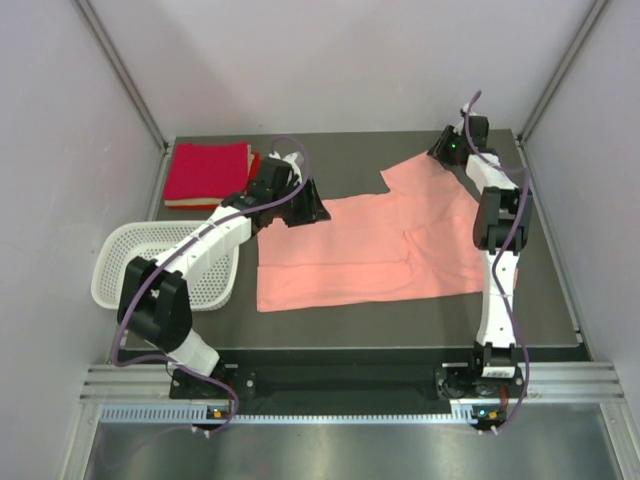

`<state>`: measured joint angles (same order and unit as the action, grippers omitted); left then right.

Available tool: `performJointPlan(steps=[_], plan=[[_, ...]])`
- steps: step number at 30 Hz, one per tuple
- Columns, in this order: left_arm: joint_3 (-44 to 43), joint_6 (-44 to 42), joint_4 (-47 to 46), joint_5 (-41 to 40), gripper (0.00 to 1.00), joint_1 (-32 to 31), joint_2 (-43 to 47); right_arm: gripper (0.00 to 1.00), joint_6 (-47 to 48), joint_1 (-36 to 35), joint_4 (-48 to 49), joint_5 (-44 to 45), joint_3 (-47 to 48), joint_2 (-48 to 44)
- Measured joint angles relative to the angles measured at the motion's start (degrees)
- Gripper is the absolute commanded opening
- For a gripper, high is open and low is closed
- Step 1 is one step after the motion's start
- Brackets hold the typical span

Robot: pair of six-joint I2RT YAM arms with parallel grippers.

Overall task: Fold and stack the t-shirts
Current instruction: Fold the tshirt

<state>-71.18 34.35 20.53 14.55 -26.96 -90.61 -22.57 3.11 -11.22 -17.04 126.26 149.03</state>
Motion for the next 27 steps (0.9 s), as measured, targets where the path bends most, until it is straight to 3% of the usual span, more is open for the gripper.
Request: performJointPlan(steps=[6,11,16,21,27], plan=[[0.00,-0.04,-0.07,0.66,0.52,0.44,0.00,0.00,0.37,0.00,-0.46,0.26,0.55,0.52],[-1.25,-0.72,1.70,-0.94,0.51,1.95,-0.68,0.00,-0.11,0.04,5.01,-1.73,-3.41,-0.22],[-9.42,-3.58,8.87,-6.64,0.50,5.42,-4.57,0.00,-0.20,0.15,11.23,-3.15,-14.08,-6.40],[-18.64,-9.55,15.30,-13.22,0.49,10.03,-7.78,0.00,-1.53,0.85,18.75,-6.54,-22.14,-14.01],[-26.99,-20.22,18.91,-18.80,0.48,11.23,-14.01,0.00,-6.99,2.95,31.69,-13.99,-31.91,-22.21]])
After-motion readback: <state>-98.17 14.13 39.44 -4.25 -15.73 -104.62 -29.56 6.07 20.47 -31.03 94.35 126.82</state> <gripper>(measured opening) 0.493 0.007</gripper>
